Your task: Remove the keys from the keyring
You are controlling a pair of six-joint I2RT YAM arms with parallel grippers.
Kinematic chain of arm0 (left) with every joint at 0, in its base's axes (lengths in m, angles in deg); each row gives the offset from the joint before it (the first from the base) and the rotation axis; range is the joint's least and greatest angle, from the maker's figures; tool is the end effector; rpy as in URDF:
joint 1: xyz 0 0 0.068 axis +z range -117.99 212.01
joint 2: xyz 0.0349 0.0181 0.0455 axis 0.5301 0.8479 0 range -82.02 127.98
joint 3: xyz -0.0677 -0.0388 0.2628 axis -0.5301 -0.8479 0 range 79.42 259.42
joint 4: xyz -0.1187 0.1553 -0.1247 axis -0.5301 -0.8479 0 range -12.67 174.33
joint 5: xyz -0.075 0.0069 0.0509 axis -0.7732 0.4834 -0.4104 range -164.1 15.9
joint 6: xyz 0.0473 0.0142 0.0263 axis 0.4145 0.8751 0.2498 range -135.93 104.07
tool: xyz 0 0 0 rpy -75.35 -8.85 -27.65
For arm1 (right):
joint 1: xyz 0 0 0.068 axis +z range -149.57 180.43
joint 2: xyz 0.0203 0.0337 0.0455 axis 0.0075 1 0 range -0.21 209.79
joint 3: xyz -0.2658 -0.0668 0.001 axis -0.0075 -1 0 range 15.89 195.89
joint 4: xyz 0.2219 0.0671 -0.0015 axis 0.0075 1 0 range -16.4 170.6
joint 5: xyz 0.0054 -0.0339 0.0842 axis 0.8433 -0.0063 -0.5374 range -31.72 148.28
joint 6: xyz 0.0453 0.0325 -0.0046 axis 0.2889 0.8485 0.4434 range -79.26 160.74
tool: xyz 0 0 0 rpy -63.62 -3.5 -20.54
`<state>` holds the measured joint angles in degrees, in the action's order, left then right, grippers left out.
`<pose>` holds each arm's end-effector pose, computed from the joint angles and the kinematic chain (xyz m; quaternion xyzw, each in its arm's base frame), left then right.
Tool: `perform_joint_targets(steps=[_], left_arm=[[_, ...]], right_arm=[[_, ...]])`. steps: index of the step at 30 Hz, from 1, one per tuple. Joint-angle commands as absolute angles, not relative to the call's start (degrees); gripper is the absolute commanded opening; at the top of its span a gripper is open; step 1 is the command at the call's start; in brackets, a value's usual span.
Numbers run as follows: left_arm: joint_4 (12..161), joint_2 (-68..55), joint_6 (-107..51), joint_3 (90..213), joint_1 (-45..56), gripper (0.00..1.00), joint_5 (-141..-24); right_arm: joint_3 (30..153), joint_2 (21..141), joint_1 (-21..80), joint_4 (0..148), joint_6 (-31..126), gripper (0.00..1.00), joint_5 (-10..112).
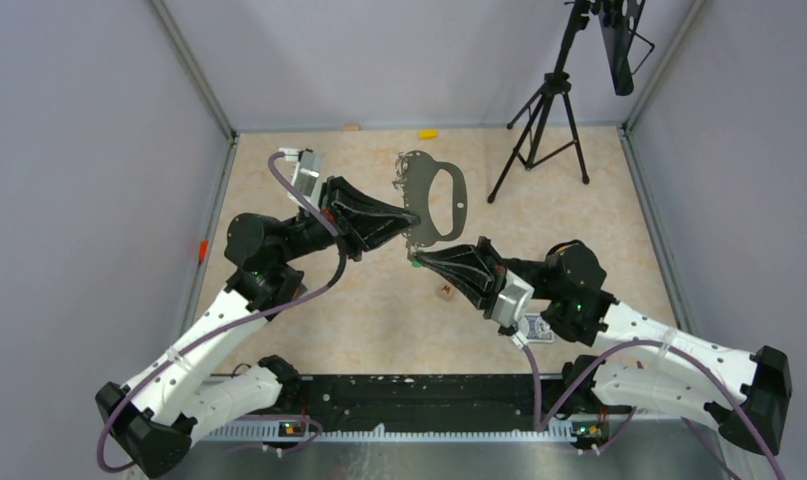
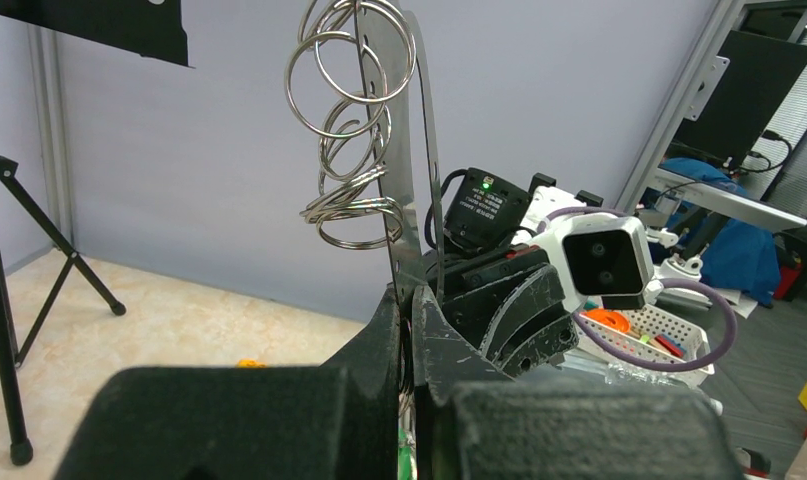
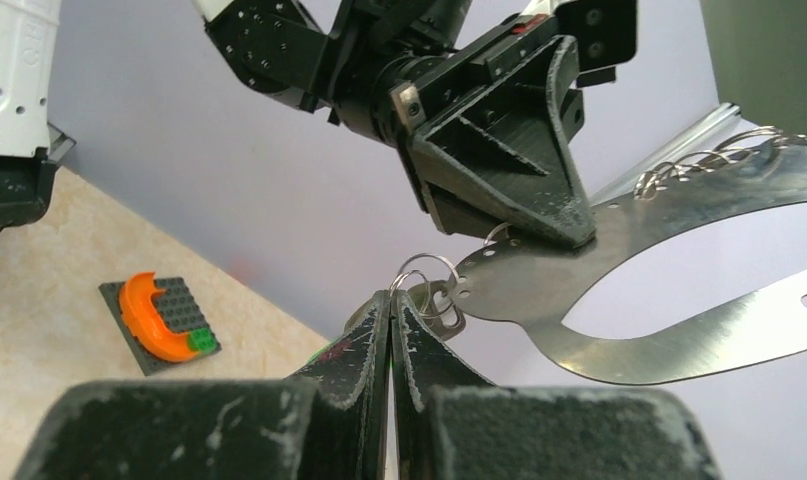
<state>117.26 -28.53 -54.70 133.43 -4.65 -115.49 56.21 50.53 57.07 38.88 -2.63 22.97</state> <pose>0.1136 -0.1165 0.4454 0.3031 0.4487 -0.6364 0.5493 0.0743 0.1533 0.3828 -0.5597 0.1371 0.2559 0.7762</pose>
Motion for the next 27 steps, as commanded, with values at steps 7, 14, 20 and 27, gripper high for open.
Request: perform_joint_targets(steps=[7,14,20,27], left_arm=[[119.1,-29.4,-53.4,136.2,-4.6,0.0,-115.7],[119.0,-29.4,-53.5,136.2,-4.6,0.0,-115.5],[119.0,-29.5,-53.6,136.2,-4.6,0.0,-115.4],[118.9,-29.6,-53.5,136.3,-4.6,0.0,-115.3]], right_arm=[[59.0,48.5,57.7,44.3,-6.9,0.0,21.2],[58.9,47.4,57.8,45.1,-6.9,0.0,21.1],[58.3,46.9,57.7,44.5,-6.4,0.0,21.4],[57.4,46.5,57.8,42.9,-4.8,0.0,21.8]])
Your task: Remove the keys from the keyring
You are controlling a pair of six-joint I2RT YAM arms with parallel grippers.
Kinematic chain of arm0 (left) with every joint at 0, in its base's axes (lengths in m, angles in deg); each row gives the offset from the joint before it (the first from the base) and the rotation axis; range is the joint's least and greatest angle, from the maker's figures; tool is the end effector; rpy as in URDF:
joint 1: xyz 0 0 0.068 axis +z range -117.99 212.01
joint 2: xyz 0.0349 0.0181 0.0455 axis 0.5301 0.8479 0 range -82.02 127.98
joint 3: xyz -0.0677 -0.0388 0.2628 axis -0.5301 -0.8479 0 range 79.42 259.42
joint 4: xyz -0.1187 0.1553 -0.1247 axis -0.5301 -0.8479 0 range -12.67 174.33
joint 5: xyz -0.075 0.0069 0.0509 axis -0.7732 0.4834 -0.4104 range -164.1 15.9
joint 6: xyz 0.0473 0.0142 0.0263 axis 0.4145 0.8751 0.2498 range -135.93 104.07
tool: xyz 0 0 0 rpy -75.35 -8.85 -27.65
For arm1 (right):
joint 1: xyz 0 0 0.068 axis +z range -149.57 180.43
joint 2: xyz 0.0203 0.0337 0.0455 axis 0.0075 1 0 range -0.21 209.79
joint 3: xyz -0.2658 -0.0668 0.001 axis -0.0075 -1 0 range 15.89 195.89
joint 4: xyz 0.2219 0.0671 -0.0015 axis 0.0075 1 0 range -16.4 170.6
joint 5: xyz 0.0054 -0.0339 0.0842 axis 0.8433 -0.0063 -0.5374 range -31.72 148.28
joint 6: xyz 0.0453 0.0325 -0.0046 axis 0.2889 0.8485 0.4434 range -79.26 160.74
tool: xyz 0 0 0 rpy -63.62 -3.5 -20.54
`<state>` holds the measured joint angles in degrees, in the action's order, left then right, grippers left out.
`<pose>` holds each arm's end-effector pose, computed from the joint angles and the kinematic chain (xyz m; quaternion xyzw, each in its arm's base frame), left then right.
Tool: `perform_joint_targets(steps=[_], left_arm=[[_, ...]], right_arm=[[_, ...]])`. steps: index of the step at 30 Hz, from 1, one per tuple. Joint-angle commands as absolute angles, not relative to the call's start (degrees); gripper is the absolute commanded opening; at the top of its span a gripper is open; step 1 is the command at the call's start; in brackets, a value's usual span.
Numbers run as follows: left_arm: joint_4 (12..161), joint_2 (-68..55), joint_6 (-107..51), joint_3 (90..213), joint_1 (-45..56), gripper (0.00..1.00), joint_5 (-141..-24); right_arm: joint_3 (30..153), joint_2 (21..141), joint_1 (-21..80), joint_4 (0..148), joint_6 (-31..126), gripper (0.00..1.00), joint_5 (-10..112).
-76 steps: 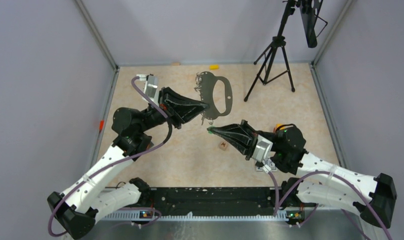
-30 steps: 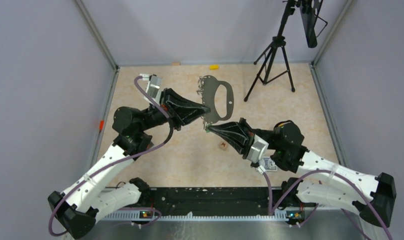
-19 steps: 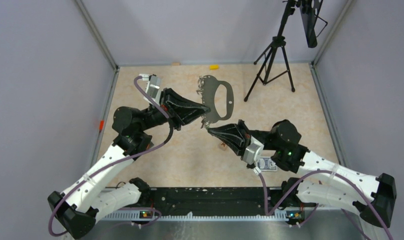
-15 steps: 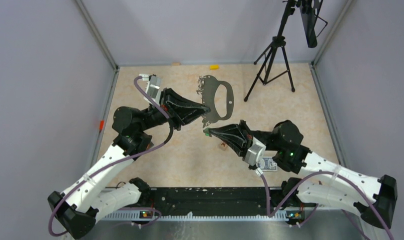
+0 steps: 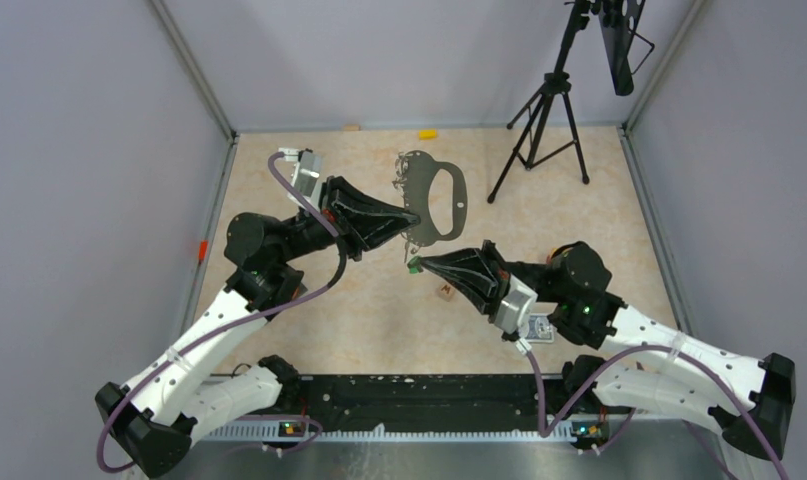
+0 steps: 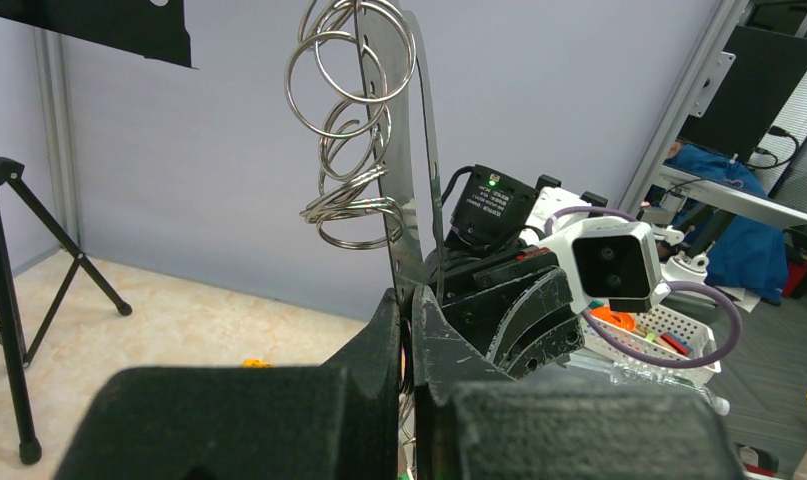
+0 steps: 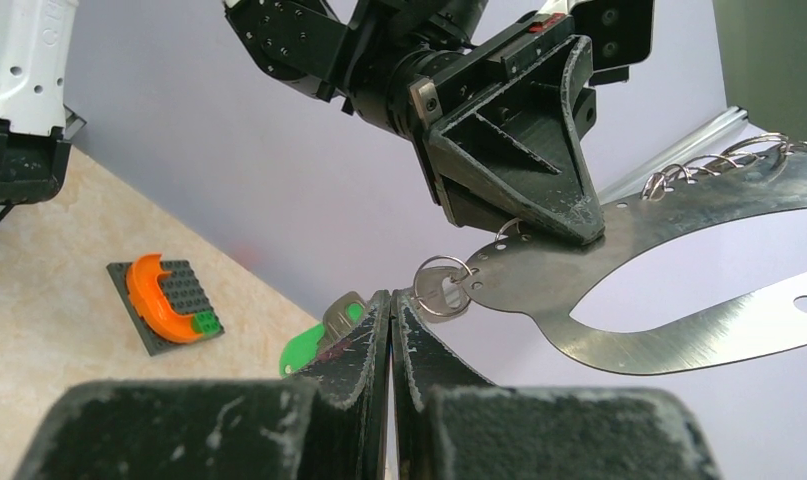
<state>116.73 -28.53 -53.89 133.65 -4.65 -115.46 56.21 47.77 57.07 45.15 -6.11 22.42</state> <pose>0.1136 -0.1165 0.4458 0.3056 0.4489 -0.6324 0.5525 0.0692 0.1462 0.3790 -0.5812 0.1356 0.2410 0.7653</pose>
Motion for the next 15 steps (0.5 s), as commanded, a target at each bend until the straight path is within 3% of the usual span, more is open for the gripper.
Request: perform_joint_targets(steps=[1,4,7,15], left_arm=[[118.9,-29.6,-53.5,136.5,-4.6,0.0,-115.3],[118.9,-29.6,-53.4,136.6,-4.6,0.0,-115.3],[118.9,-29.5,-53.3,136.8,-4.6,0.0,-115.3],[118.9,-29.4,-53.0,136.6,-4.6,0.0,-115.2]], right_arm=[[56.8,46.3,57.8,42.0,-4.2,0.02,22.2],[55.0,45.7,57.7,38.6,-2.0,0.18,23.3],[54.2,45.6,57.7,37.1,-0.2,0.25,23.6],[53.2,46.5,57.7,35.2,3.6,0.27,23.3]])
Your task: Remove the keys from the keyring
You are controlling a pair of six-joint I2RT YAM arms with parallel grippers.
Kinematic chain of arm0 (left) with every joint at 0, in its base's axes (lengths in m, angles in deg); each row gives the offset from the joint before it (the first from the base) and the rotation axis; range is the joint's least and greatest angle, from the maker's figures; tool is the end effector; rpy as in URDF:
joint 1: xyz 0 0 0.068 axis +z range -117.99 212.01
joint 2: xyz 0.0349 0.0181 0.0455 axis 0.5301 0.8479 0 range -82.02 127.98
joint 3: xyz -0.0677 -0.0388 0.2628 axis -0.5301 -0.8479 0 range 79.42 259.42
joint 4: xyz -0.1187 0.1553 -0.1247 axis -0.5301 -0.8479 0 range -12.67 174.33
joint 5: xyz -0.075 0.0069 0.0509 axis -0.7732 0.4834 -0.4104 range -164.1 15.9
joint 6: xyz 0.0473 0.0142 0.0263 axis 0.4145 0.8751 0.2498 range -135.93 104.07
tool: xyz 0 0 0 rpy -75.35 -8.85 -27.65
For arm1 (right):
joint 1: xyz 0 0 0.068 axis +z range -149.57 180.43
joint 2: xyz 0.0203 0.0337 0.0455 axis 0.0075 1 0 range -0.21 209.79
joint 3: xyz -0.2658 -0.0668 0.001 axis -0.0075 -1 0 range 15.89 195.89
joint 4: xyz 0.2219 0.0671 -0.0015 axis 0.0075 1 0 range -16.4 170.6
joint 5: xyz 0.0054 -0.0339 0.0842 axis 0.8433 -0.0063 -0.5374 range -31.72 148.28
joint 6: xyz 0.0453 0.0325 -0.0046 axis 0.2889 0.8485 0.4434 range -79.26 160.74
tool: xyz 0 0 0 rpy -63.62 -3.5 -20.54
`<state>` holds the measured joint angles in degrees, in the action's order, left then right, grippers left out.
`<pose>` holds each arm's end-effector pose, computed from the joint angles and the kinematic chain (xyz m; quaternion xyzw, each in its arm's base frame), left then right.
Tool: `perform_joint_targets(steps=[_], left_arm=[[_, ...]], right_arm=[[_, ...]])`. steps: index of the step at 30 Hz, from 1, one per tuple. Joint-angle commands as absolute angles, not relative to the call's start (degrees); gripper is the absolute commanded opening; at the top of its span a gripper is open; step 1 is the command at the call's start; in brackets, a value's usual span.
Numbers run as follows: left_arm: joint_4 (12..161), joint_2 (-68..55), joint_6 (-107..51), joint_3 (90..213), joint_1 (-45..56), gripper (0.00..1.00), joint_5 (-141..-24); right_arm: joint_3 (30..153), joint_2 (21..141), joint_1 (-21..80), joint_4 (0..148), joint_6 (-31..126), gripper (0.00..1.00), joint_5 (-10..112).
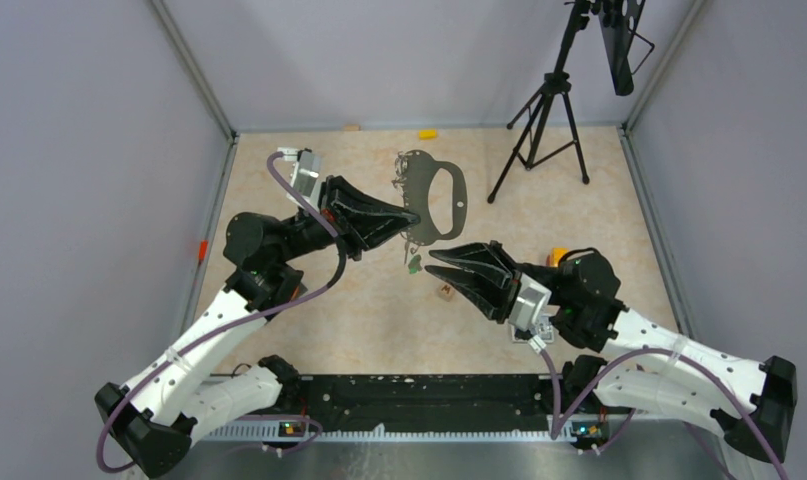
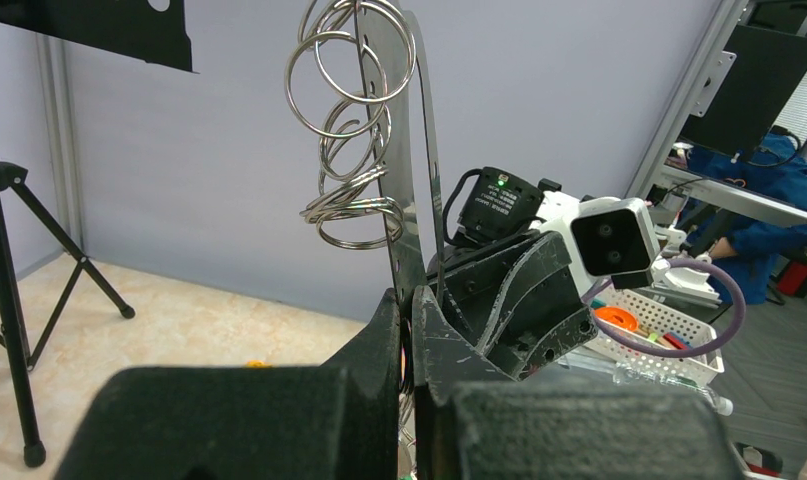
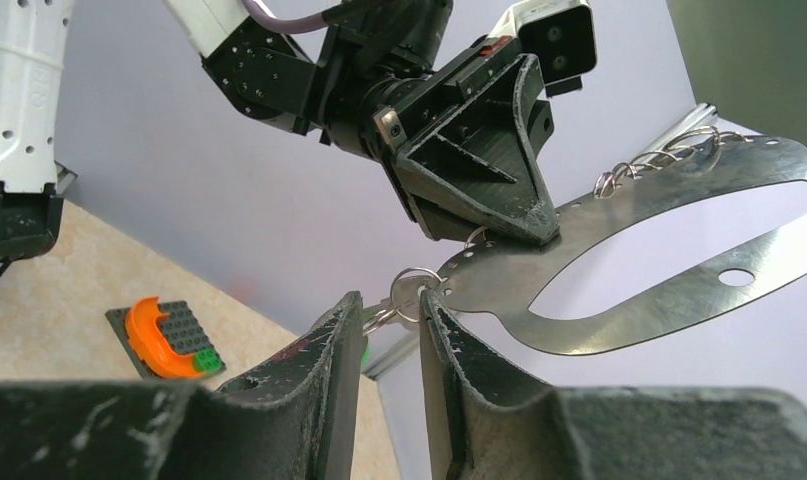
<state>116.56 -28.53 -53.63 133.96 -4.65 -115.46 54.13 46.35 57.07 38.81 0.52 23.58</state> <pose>0.1132 -0.1162 0.4471 0.3068 0.4472 -0.6312 0.5546 0.0652 0.1390 0.3818 -0.5442 0.1438 0.2712 0.7808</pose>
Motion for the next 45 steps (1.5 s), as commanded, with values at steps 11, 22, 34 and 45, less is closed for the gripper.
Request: perform_joint_targets(steps=[11,22,34,45], left_arm=[[119.0,-29.3,-53.0,136.7,-4.6,0.0,-115.3],[119.0,-29.5,-53.0,136.6,-4.6,0.0,-115.3],[119.1,-29.4,-53.0,136.5,-4.6,0.0,-115.3],[119.3,-29.5,-53.1,136.3,-4.5,0.0,-115.3]], right_arm=[[53.2,48.8,57.8,32.3,11.1,0.26,24.1],[53.8,49.6,57.7,32.1,15.6,0.25,28.5],[54.8,50.5,57.7,32.9,18.7,0.2,29.3],[55.6,51.5,57.8,32.9,19.0,0.13,28.5]])
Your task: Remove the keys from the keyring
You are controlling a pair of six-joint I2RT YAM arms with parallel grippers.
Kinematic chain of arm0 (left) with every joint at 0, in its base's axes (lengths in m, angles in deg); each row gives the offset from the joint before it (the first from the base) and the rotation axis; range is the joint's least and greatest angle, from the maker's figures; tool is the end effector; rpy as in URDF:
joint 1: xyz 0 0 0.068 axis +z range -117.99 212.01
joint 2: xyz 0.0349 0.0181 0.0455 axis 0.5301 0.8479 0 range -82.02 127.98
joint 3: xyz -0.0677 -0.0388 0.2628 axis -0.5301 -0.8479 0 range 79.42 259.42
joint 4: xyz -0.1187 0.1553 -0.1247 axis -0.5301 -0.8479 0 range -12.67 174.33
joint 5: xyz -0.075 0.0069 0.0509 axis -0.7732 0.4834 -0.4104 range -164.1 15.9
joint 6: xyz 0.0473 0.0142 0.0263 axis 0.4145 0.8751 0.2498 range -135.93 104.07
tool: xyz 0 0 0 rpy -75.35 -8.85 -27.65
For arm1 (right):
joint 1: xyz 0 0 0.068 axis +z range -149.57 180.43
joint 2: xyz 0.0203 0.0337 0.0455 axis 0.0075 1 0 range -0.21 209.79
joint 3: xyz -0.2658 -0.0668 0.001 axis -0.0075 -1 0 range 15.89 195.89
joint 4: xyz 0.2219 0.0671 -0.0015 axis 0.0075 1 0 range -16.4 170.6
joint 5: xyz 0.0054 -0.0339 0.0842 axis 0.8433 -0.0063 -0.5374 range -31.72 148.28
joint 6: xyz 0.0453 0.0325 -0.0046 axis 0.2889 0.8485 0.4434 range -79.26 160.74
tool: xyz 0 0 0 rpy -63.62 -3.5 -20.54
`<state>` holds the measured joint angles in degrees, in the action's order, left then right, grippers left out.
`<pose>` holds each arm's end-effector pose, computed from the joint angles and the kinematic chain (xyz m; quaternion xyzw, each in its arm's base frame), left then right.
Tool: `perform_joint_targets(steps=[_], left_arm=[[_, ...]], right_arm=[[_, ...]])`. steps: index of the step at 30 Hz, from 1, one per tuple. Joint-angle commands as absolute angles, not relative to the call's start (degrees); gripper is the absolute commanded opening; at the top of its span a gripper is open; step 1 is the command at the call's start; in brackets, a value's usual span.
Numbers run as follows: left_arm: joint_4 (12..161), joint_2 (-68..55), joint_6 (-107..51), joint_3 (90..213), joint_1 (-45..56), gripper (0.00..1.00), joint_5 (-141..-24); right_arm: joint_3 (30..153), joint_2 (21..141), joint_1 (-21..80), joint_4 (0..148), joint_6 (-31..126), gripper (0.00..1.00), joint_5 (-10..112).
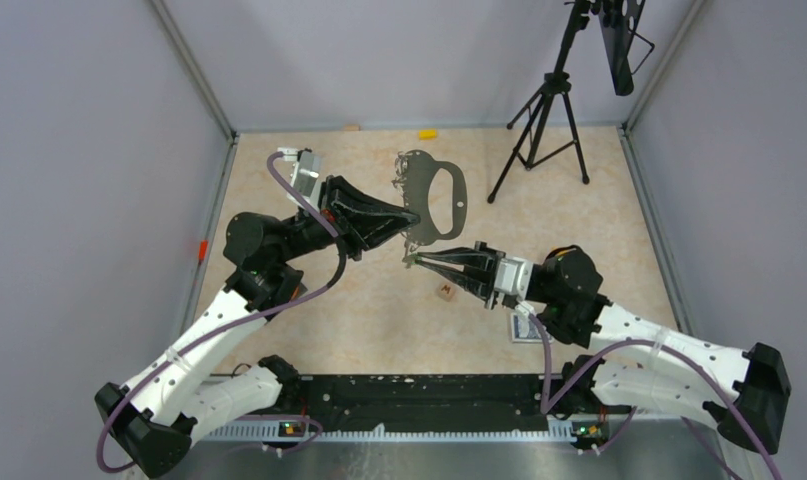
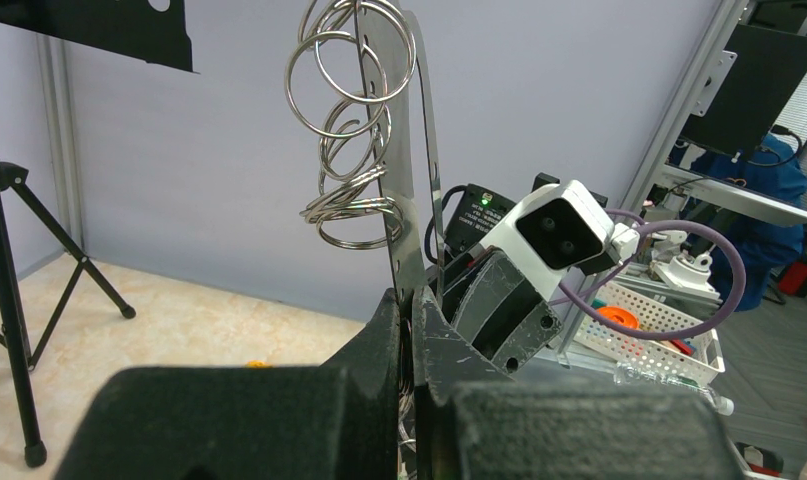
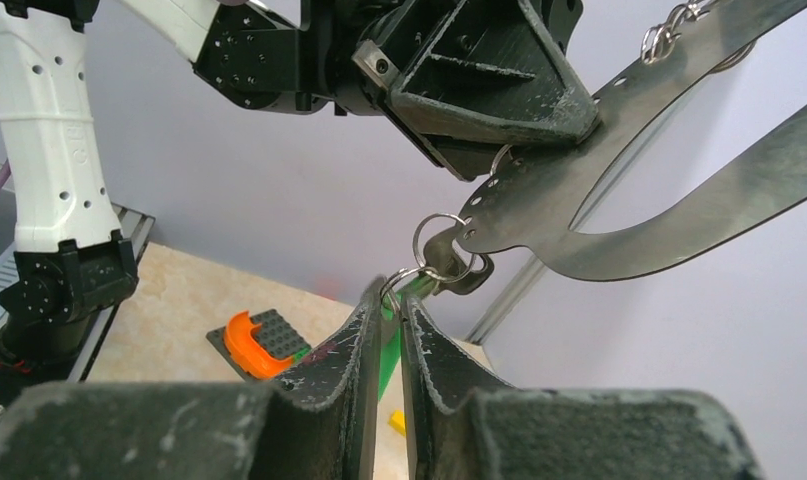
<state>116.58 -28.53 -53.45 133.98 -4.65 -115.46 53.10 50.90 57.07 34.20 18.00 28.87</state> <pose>0.1132 -0.1162 0.4472 0.3075 0.4464 -0.6303 0.5557 0.0788 0.1541 0.3734 -0.4948 0.2601 0.3680 0.7430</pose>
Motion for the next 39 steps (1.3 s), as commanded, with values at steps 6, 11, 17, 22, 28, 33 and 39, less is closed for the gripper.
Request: perform_joint_targets(steps=[6,11,17,22,28,33,39], left_arm=[[119.1,-29.7,-53.0,136.3,-4.6,0.0,-115.3],[119.0,-29.4,-52.9,136.2,-4.5,0.0,-115.4],[119.0,-29.4,-52.7,136.0,-4.6,0.0,-115.3],[118.9,-29.3,-52.6,136.0,-4.5,0.0,-115.3],[118.7,-29.4,-52.5,135.8,-4.6,0.0,-115.3],[118.6,-29.5,-52.4,135.7,-4.6,0.0,-115.1],[118.6,-29.6,-52.4,135.4,-4.6,0.0,-114.9]], right_arm=[[55.7,51.8,57.7,32.7,19.1,0.18,28.5],[56.0,51.8,57.8,32.7,19.1,0.21,28.3],[56.2,51.9,57.7,32.9,19.1,0.2,27.7],[56.5,52.1,57.7,32.7,19.0,0.19,27.3],[56.6,52.3,57.8,32.2,19.1,0.19,27.3],[56.5,52.4,57.7,32.1,19.1,0.19,27.3],[56.5,52.3,57.8,32.1,19.1,0.13,27.2]])
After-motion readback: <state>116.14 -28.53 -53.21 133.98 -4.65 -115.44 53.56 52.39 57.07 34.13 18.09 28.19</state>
